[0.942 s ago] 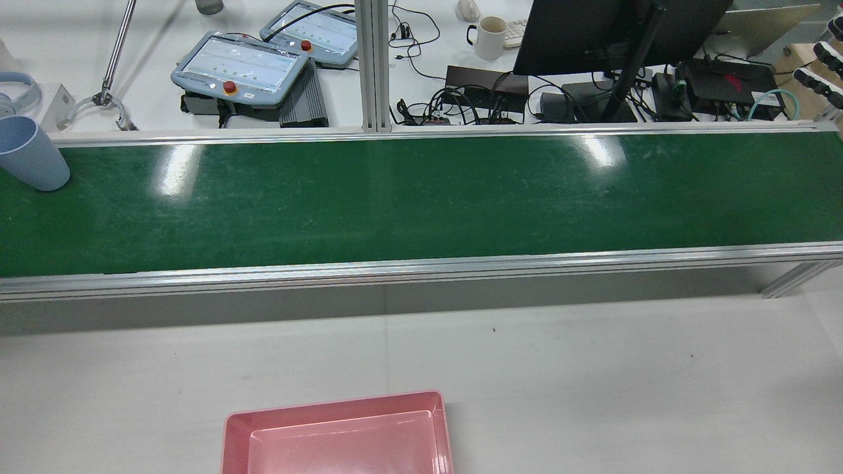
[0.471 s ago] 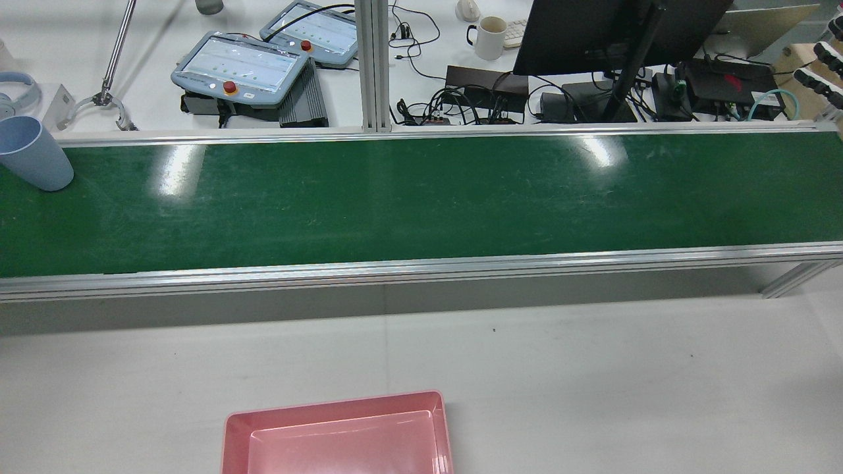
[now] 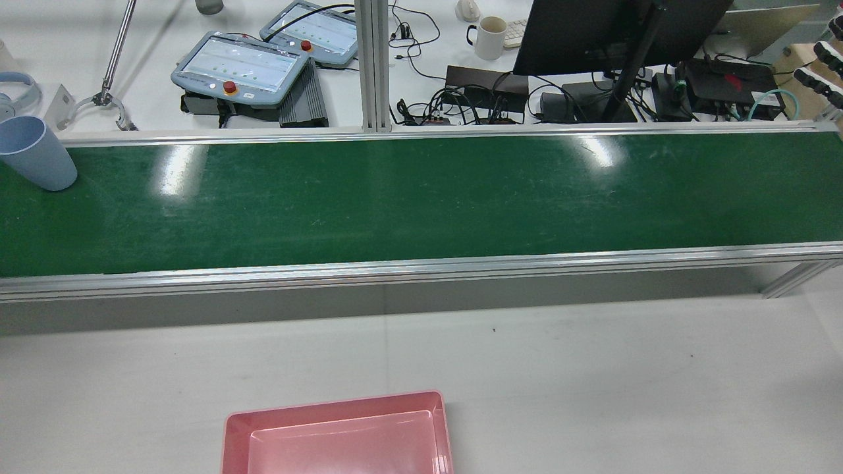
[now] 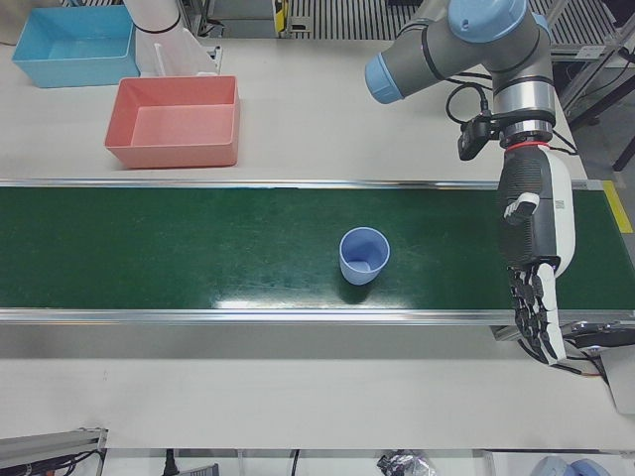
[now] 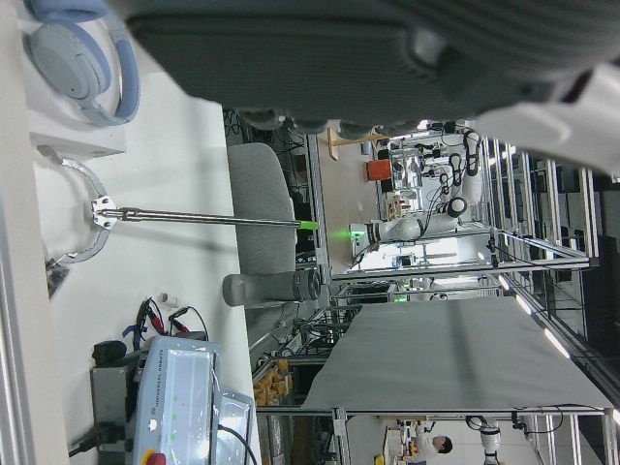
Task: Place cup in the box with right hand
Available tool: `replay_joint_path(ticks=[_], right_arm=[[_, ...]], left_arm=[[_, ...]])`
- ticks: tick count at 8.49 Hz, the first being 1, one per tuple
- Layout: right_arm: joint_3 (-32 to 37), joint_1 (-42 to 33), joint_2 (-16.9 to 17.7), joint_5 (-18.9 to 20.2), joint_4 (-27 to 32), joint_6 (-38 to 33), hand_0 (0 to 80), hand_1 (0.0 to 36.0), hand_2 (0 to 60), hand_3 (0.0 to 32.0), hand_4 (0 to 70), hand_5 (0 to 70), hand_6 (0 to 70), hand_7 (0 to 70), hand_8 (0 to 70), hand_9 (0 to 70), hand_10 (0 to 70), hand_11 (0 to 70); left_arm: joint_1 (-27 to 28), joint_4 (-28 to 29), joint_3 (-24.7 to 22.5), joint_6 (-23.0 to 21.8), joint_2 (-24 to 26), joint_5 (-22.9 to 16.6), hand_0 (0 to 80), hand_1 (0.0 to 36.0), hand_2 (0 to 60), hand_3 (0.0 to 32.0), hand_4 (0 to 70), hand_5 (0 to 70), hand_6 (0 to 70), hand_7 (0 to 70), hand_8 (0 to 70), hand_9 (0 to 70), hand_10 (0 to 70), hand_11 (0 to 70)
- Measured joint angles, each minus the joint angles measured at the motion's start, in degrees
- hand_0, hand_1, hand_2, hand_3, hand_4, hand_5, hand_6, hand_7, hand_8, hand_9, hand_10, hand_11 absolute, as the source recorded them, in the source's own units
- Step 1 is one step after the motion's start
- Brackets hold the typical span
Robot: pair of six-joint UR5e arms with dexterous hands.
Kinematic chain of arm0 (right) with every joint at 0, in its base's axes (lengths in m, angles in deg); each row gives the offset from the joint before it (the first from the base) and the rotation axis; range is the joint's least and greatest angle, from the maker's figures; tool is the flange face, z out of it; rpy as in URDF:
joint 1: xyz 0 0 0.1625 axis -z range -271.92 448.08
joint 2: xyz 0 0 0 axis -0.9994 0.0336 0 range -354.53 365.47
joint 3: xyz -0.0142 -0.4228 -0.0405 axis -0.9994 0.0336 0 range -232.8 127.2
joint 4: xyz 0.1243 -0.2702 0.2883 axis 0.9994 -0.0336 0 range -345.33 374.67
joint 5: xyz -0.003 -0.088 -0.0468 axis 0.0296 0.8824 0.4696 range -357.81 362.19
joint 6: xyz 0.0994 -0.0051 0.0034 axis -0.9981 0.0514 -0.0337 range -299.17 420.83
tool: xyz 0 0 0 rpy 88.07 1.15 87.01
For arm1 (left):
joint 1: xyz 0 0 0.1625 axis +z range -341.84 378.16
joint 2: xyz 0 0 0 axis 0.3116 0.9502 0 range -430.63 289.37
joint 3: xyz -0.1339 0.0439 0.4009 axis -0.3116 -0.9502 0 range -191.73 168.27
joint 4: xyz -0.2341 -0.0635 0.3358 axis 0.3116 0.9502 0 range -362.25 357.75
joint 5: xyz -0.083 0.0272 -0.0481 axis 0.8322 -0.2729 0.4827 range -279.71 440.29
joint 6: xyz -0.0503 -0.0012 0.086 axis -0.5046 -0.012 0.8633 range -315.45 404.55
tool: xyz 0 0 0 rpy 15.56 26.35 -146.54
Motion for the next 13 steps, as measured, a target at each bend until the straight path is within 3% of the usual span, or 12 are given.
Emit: replay_joint_path(ticks=[13], right_arm=[[0.1, 0.1, 0.0, 0.0, 0.0, 0.1, 51.7, 20.1, 12.5, 16.0, 11.3, 6.2, 1.7, 11.5, 4.7, 4.5, 5.8, 10.0]], left_arm=[[0.0, -0.1, 0.0, 0.0, 0.0, 0.0, 0.0, 0.0, 0.0, 0.0, 0.0, 0.0, 0.0, 0.0, 0.0, 0.0, 0.0, 0.0]])
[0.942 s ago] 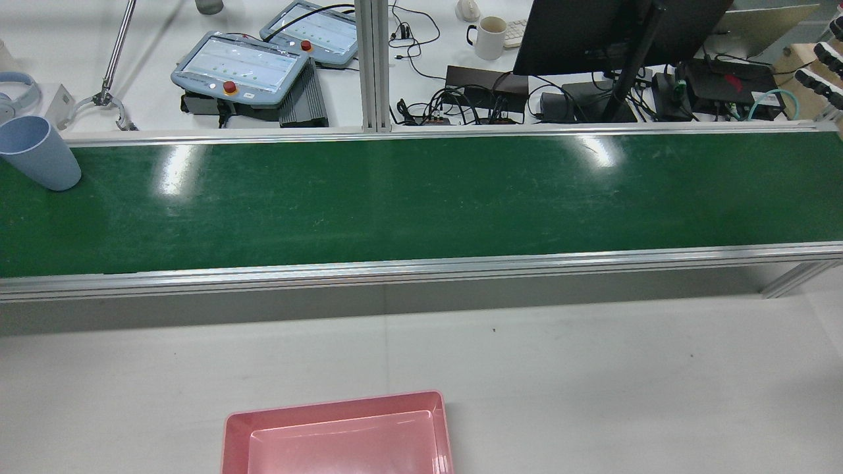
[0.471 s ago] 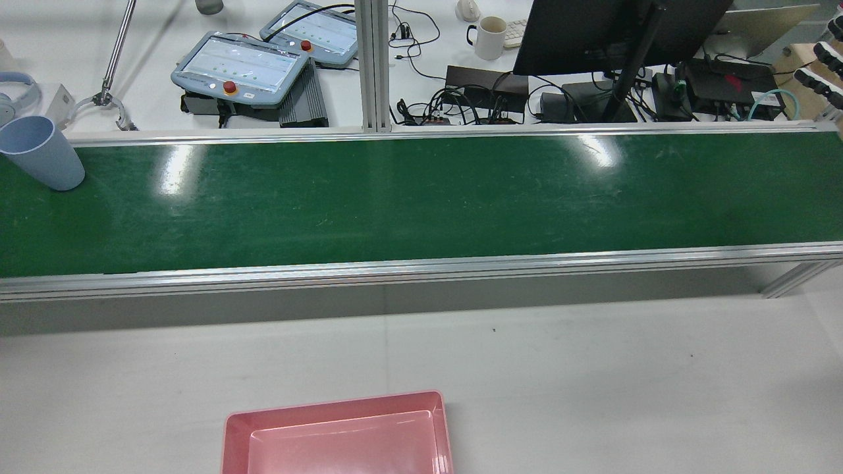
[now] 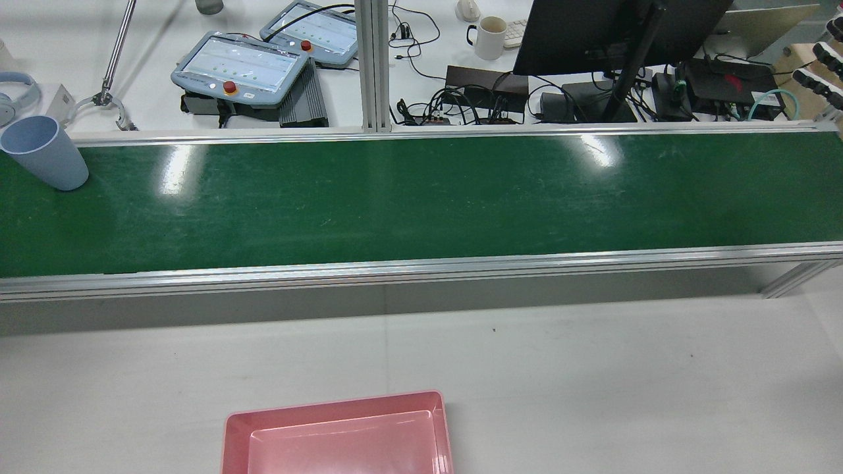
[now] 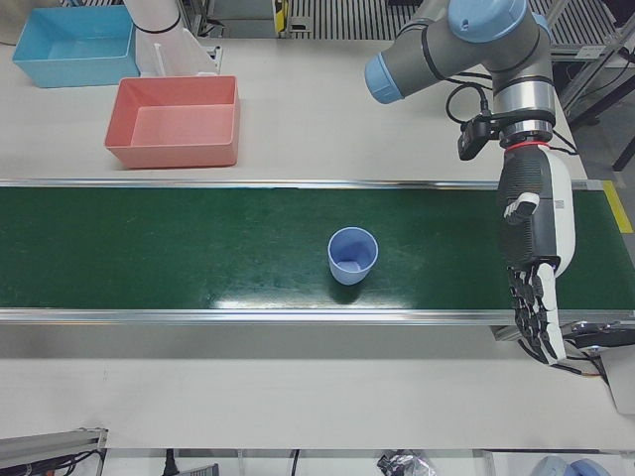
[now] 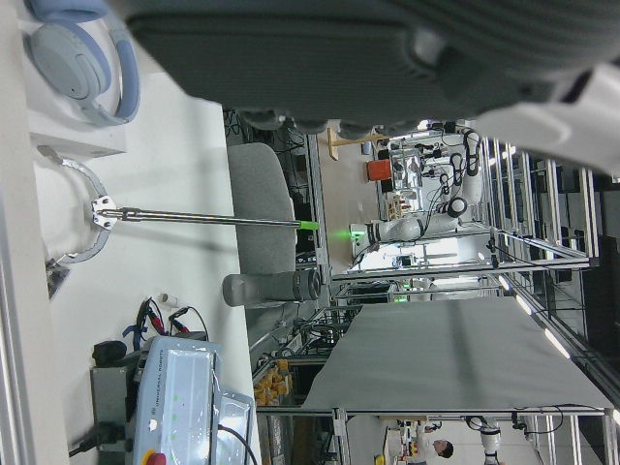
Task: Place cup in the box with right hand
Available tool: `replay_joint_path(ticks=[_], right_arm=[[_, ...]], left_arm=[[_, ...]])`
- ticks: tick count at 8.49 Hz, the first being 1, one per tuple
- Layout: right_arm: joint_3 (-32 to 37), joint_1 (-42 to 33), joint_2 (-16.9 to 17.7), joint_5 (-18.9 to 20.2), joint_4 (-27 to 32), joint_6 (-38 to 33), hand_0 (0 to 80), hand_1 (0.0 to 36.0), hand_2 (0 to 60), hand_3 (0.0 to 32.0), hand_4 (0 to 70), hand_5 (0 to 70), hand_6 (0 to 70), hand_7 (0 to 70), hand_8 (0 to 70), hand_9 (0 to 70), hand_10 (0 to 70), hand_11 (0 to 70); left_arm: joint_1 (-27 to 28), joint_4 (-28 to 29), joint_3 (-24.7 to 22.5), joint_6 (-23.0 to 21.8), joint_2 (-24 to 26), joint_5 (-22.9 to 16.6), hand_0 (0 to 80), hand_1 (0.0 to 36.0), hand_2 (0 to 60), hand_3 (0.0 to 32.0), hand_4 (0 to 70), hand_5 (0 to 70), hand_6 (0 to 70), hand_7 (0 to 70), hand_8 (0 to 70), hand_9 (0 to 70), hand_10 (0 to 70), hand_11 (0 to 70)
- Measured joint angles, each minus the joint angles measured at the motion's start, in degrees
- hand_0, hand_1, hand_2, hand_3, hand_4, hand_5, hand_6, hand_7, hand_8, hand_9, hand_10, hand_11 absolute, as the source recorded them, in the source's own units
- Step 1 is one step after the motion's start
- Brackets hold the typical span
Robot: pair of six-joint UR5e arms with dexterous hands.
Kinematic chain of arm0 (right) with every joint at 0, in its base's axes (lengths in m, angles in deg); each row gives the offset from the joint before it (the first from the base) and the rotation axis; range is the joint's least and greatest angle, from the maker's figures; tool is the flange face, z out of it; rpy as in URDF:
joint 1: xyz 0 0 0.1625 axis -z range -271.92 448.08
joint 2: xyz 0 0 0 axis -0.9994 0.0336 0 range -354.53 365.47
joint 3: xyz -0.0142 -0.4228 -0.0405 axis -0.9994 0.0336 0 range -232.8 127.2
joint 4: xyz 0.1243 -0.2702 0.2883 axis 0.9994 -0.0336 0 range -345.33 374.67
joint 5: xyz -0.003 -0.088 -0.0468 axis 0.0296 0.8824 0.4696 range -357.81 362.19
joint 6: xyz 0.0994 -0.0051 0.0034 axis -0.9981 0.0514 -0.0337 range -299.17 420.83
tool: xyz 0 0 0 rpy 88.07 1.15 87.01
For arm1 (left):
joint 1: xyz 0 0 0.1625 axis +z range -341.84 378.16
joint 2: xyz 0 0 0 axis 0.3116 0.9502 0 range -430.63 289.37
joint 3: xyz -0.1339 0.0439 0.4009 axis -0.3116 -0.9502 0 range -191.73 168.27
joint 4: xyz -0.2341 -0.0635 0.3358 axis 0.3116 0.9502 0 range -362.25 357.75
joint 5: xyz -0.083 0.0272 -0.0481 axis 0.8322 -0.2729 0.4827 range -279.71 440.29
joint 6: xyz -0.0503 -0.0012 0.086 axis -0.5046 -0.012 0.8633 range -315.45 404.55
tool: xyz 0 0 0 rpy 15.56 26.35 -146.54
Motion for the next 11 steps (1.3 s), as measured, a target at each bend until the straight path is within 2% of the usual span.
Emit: replay_joint_path(ticks=[3, 4, 11], right_arm=[[0.0, 0.0, 0.0, 0.0, 0.0, 0.0, 52.0, 20.3, 12.1, 16.2, 11.1, 6.2, 1.7, 11.5, 4.6, 4.4, 5.7, 9.9], [0.0, 0.0, 0.0, 0.0, 0.0, 0.0, 52.0, 20.2, 12.5, 15.0, 11.9, 6.2, 1.8, 11.5, 4.6, 4.4, 5.7, 9.8], [0.0, 0.0, 0.0, 0.0, 0.0, 0.0, 52.1, 20.3, 13.0, 15.2, 12.7, 6.2, 1.9, 12.2, 4.9, 4.9, 6.0, 10.2]], left_arm=[[0.0, 0.1, 0.0, 0.0, 0.0, 0.0, 0.0, 0.0, 0.0, 0.0, 0.0, 0.0, 0.0, 0.0, 0.0, 0.0, 0.0, 0.0], [0.0, 0.1, 0.0, 0.0, 0.0, 0.0, 0.0, 0.0, 0.0, 0.0, 0.0, 0.0, 0.0, 0.0, 0.0, 0.0, 0.0, 0.0], [0.0, 0.0, 0.0, 0.0, 0.0, 0.0, 0.0, 0.0, 0.0, 0.0, 0.0, 0.0, 0.0, 0.0, 0.0, 0.0, 0.0, 0.0]])
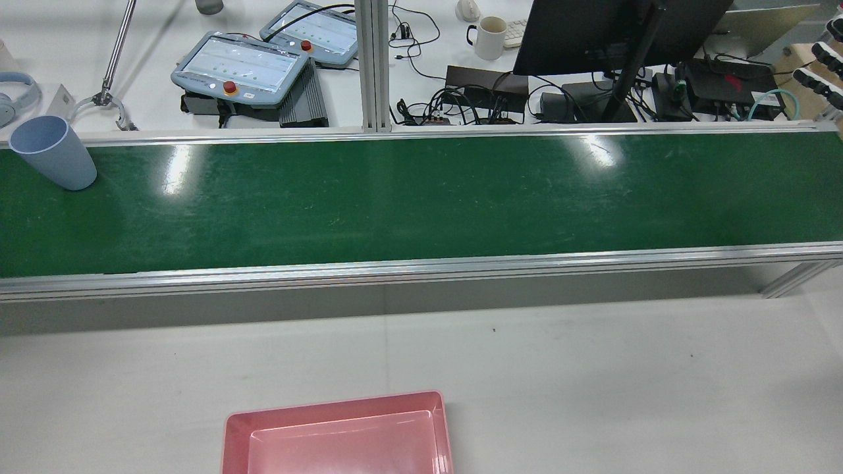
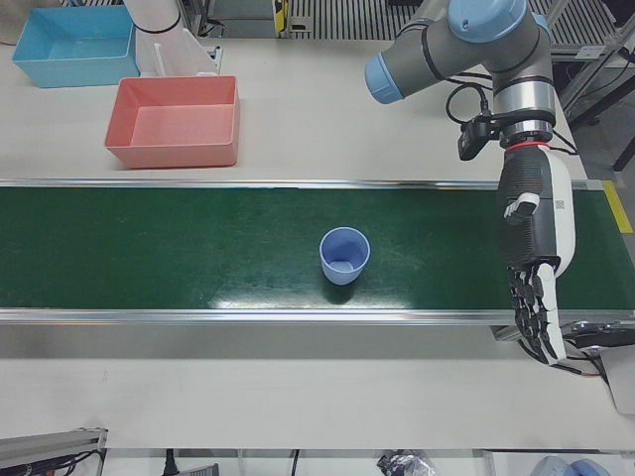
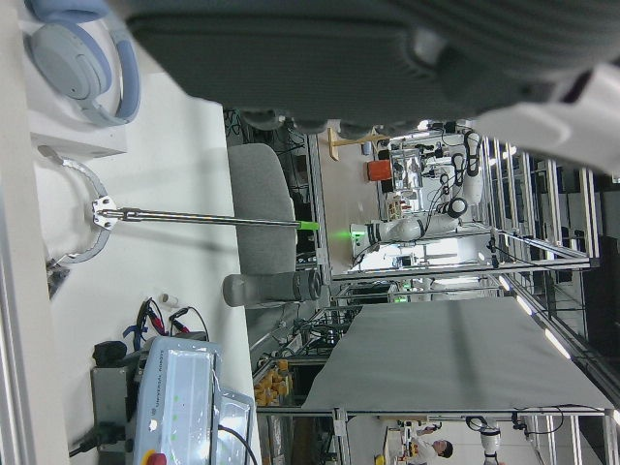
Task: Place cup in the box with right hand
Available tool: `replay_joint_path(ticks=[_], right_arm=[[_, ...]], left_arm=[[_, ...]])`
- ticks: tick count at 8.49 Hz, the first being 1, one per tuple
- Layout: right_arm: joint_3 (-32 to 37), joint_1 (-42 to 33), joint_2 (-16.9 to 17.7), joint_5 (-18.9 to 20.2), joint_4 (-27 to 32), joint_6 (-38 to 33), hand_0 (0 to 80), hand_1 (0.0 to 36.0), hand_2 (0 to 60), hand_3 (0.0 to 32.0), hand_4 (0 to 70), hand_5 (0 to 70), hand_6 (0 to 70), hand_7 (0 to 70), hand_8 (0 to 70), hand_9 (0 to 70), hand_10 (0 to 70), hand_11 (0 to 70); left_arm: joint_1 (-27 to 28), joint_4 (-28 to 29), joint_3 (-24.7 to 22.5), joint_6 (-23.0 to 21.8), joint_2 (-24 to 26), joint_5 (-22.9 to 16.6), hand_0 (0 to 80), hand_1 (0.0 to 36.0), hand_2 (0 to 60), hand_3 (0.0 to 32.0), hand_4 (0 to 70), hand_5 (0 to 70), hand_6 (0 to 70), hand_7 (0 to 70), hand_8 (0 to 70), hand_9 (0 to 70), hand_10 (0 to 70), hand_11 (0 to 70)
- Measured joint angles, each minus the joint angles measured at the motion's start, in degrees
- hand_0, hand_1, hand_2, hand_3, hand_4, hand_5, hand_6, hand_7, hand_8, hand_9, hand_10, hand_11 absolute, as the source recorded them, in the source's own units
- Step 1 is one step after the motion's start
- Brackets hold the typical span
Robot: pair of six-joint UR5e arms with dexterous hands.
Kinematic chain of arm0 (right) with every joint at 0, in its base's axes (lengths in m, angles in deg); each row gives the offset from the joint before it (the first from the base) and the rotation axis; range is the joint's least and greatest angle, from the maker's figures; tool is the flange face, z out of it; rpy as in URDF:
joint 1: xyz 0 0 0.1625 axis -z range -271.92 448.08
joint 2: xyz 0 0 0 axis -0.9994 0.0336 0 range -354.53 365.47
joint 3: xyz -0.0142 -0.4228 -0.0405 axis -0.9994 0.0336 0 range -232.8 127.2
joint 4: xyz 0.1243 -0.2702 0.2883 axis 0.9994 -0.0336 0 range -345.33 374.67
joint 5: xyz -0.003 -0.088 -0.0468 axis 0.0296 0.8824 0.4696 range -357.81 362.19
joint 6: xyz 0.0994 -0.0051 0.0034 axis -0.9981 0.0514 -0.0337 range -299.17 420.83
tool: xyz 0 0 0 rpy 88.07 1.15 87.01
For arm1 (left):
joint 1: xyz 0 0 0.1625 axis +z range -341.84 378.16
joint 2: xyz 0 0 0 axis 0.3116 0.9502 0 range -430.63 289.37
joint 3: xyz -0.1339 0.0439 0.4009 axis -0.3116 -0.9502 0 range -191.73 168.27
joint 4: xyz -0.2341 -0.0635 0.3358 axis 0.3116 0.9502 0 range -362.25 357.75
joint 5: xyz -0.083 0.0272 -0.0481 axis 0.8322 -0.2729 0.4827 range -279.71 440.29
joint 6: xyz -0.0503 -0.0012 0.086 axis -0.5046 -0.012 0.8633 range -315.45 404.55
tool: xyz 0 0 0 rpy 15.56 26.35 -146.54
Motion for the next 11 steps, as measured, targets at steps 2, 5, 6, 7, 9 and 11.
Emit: replay_joint_path(ticks=[2, 5, 6, 7, 9, 11], right_arm=[[0.0, 0.0, 0.0, 0.0, 0.0, 0.0, 52.0, 20.0, 12.8, 14.4, 14.4, 6.1, 2.0, 12.6, 5.0, 5.1, 6.4, 10.8], [0.0, 0.0, 0.0, 0.0, 0.0, 0.0, 51.4, 19.4, 12.0, 16.2, 11.9, 6.0, 1.6, 11.3, 4.7, 4.4, 5.5, 9.5], [0.0, 0.0, 0.0, 0.0, 0.0, 0.0, 51.0, 18.8, 11.3, 15.6, 13.7, 5.8, 1.8, 12.1, 5.2, 5.1, 5.8, 9.8], [0.0, 0.0, 0.0, 0.0, 0.0, 0.0, 50.8, 18.2, 10.3, 15.4, 13.7, 5.7, 1.8, 12.2, 5.3, 5.2, 5.6, 9.5], [0.0, 0.0, 0.0, 0.0, 0.0, 0.0, 50.4, 17.6, 10.3, 15.4, 14.1, 5.5, 1.7, 12.3, 5.3, 5.2, 5.7, 9.6], [-0.1, 0.0, 0.0, 0.0, 0.0, -0.1, 50.1, 16.9, 10.2, 11.2, 18.6, 5.3, 2.3, 13.2, 6.3, 6.7, 6.4, 10.5]], left_arm=[[0.0, 0.0, 0.0, 0.0, 0.0, 0.0, 0.0, 0.0, 0.0, 0.0, 0.0, 0.0, 0.0, 0.0, 0.0, 0.0, 0.0, 0.0], [0.0, 0.1, 0.0, 0.0, 0.0, 0.0, 0.0, 0.0, 0.0, 0.0, 0.0, 0.0, 0.0, 0.0, 0.0, 0.0, 0.0, 0.0], [0.0, 0.1, 0.0, 0.0, 0.0, 0.0, 0.0, 0.0, 0.0, 0.0, 0.0, 0.0, 0.0, 0.0, 0.0, 0.0, 0.0, 0.0], [0.0, 0.0, 0.0, 0.0, 0.0, 0.0, 0.0, 0.0, 0.0, 0.0, 0.0, 0.0, 0.0, 0.0, 0.0, 0.0, 0.0, 0.0], [0.0, 0.0, -0.1, 0.0, 0.0, 0.0, 0.0, 0.0, 0.0, 0.0, 0.0, 0.0, 0.0, 0.0, 0.0, 0.0, 0.0, 0.0], [0.0, 0.1, -0.1, 0.0, 0.0, 0.0, 0.0, 0.0, 0.0, 0.0, 0.0, 0.0, 0.0, 0.0, 0.0, 0.0, 0.0, 0.0]])
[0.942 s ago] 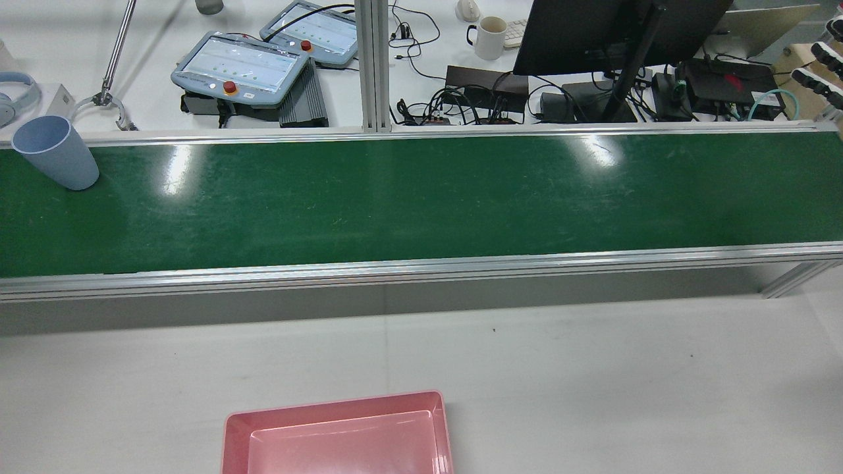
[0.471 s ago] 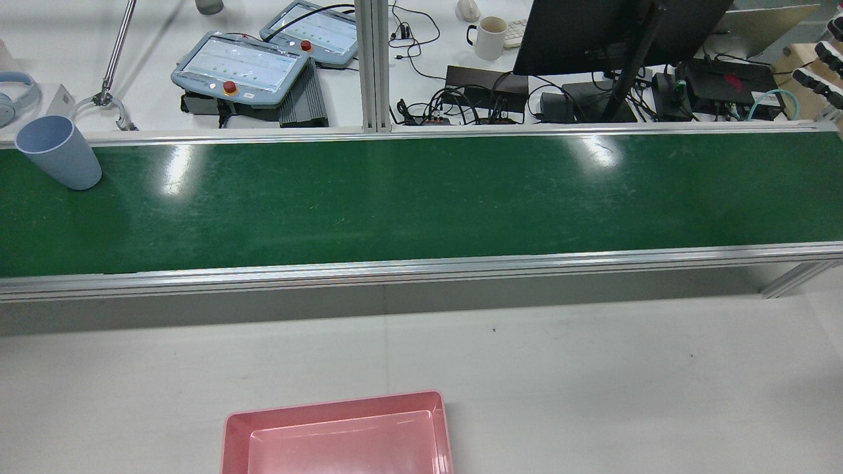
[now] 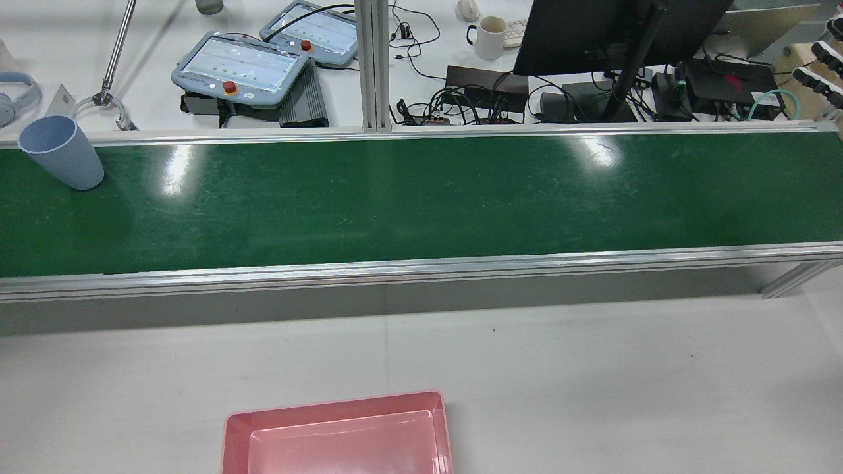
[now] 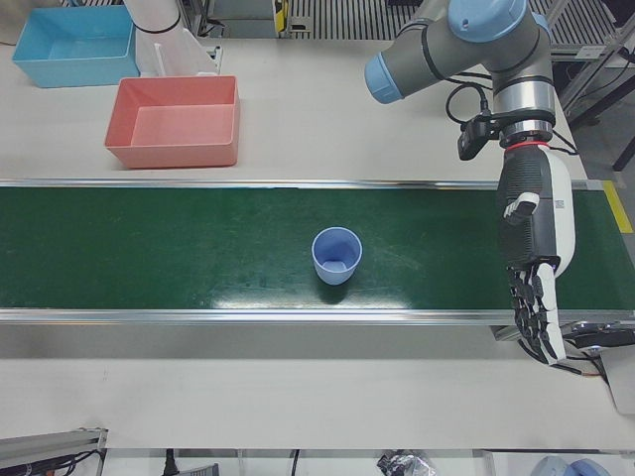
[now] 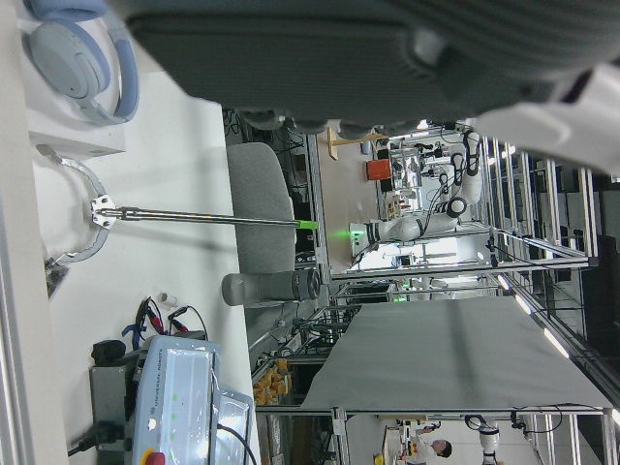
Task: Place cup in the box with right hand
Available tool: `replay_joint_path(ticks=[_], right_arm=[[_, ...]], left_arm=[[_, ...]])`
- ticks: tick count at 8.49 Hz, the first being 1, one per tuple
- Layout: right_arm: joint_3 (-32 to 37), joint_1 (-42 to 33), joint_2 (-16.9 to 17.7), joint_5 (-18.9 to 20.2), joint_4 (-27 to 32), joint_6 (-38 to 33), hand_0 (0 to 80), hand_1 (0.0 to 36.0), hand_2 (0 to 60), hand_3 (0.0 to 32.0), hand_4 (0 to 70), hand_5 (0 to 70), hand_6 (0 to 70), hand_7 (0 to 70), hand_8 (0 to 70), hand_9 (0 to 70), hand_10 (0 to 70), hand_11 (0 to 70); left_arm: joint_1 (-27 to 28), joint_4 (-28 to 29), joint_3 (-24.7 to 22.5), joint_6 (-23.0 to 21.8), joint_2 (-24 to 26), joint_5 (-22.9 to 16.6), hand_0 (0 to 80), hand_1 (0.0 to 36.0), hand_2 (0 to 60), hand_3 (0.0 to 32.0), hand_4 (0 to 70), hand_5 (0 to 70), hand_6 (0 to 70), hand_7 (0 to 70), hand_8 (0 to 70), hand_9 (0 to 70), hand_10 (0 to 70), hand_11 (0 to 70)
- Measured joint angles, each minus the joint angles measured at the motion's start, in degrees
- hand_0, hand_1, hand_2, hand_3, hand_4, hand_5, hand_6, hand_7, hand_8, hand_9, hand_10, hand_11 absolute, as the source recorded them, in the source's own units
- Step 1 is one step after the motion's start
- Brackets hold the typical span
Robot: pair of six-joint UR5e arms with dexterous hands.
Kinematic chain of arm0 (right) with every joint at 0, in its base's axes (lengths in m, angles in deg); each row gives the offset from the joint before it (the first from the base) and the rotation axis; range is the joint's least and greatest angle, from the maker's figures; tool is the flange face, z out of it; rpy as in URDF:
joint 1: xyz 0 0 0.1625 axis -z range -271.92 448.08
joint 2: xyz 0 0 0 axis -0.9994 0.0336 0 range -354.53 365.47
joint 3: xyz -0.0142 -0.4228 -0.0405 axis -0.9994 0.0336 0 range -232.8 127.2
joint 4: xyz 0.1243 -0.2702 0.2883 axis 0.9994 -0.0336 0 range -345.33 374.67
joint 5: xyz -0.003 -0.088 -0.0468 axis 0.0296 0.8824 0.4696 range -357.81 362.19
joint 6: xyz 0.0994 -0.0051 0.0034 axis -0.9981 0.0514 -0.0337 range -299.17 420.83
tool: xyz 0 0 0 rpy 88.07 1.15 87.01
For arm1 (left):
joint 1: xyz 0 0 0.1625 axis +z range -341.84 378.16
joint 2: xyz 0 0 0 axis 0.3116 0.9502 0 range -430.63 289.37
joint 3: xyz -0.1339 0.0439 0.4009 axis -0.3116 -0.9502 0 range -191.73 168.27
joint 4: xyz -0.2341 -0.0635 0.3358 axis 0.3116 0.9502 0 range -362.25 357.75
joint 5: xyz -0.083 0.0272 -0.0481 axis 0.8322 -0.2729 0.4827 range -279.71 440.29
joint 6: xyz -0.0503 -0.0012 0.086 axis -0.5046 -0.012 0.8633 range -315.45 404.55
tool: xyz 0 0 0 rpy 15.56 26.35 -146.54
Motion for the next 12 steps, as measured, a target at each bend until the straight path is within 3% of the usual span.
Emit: replay_joint_path(ticks=[3, 12], right_arm=[[0.0, -0.1, 0.1, 0.0, 0.0, 0.0, 50.5, 17.4, 11.3, 9.4, 21.6, 5.4, 2.9, 15.4, 6.7, 7.9, 7.2, 11.5], [-0.2, 0.0, 0.1, 0.0, 0.0, -0.1, 50.3, 17.3, 11.0, 10.2, 20.6, 5.5, 2.8, 15.2, 7.2, 8.2, 6.7, 11.0]], left_arm=[[0.0, 0.0, 0.0, 0.0, 0.0, 0.0, 0.0, 0.0, 0.0, 0.0, 0.0, 0.0, 0.0, 0.0, 0.0, 0.0, 0.0, 0.0], [0.0, 0.1, 0.0, 0.0, -0.1, 0.0, 0.0, 0.0, 0.0, 0.0, 0.0, 0.0, 0.0, 0.0, 0.0, 0.0, 0.0, 0.0]])
